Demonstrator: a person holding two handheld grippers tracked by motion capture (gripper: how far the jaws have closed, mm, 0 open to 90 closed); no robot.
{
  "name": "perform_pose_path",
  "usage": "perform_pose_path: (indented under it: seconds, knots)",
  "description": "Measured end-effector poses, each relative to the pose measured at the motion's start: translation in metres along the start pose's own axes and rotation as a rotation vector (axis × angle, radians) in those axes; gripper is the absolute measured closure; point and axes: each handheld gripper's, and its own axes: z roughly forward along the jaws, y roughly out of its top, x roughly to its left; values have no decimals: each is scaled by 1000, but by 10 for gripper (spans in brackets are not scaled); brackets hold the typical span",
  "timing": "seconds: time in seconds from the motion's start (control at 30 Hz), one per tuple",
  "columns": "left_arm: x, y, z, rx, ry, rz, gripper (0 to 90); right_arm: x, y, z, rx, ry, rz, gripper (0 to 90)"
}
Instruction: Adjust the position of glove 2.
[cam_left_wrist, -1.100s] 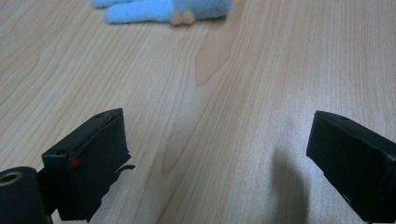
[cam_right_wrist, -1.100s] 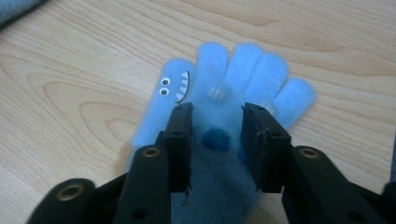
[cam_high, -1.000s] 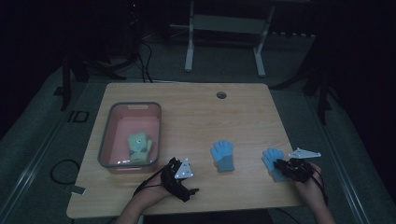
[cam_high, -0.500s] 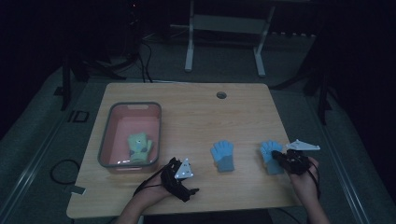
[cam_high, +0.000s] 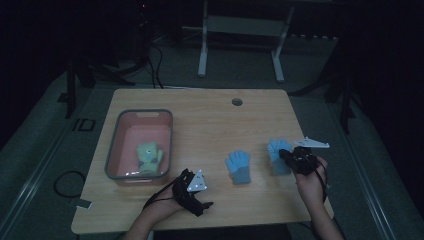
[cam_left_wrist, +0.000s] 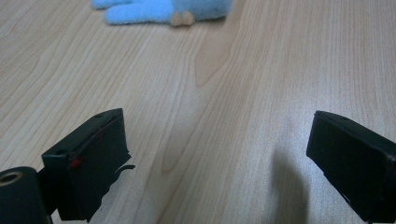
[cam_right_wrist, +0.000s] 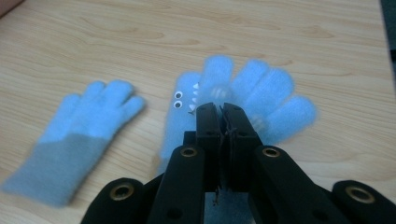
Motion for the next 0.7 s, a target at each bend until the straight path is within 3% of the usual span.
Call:
perform_pose_path:
  seconds: [0.3, 0.7]
  knots:
    - [0, 0, 0, 3, -1, 5, 56, 17, -8, 18, 31, 1, 7, 862]
    - [0, 0, 0, 6, -3, 12, 56, 14, -26, 47, 94, -31, 24, 842]
